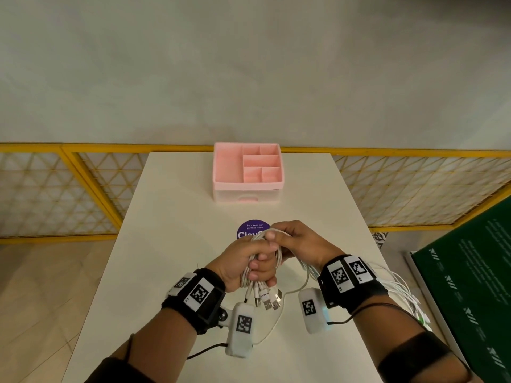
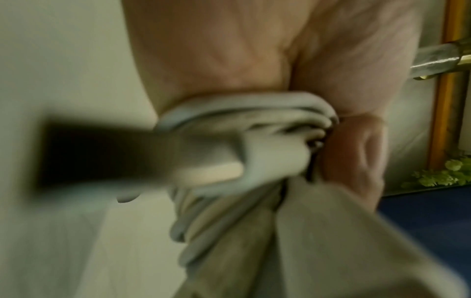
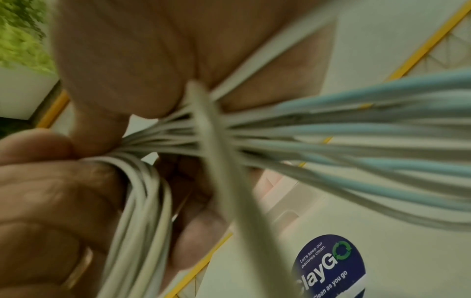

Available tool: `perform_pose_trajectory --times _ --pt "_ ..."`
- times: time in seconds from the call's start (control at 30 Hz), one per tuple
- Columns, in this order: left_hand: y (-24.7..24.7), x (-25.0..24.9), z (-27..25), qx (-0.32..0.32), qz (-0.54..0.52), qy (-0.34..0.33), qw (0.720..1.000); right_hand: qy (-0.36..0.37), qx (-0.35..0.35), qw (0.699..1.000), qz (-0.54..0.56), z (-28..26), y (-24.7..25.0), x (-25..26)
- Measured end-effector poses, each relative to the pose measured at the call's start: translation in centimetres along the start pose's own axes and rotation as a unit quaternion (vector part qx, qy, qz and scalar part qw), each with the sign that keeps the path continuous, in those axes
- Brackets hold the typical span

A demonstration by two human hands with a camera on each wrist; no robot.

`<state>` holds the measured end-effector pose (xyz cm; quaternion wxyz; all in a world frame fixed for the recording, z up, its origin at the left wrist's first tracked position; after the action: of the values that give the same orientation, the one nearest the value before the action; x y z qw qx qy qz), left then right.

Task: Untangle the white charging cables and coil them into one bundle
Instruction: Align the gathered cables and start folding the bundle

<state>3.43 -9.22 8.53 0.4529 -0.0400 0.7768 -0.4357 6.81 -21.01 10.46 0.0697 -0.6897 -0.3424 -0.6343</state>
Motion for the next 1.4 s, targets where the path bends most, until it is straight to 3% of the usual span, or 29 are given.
perform_pose_trajectory --times 0.2,0.37,0.47,0.6,0.77,0.93,1.17,1.4 --pt "-0.4 0.0 0.2 -0.006 0.025 0.008 1.000 0.007 -0.001 1.000 -0.002 0.1 -0.3 0.1" --pt "-0.2 -0.4 -0.2 0.037 -0.038 0.008 0.999 0.002 0.054 0.996 0.070 -0.3 0.0 -0.3" --pt "-0.1 -0.5 0.0 0.043 -0.069 0.010 0.997 -0.004 0.043 0.998 0.053 -0.2 0.2 -0.6" --pt "0.0 -0.4 0.3 0.016 -0.014 0.003 1.000 0.006 0.018 1.000 0.002 0.5 -0.2 -1.4" --pt "1.0 -0.1 0.2 -0.063 0.078 -0.027 0.995 0.030 0.013 0.998 -0.057 0.3 -0.1 -0.6" --pt "1.0 -0.4 0.0 -0.119 0.048 -0.099 0.987 0.023 -0.002 0.996 -0.085 0.5 0.8 -0.2" --pt "2.0 -1.2 -0.9 -0.140 0.010 -0.076 0.987 -0.054 0.004 0.995 -0.079 0.3 1.2 -1.1" --pt "1.1 -0.6 -1.2 -0.114 0.024 -0.057 0.992 -0.045 -0.006 0.992 -0.121 0.9 4.4 0.1"
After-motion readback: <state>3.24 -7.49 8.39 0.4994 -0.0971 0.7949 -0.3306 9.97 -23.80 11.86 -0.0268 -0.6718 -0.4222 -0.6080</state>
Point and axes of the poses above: each hand's wrist, its own z-axis towards the middle knuckle, its own y-axis out of the back of the hand, x = y × z, the point moved 5 cm from there along z, towards the middle knuckle, and after that the axes turned 15 degrees about -z, right-handed, at the moved point
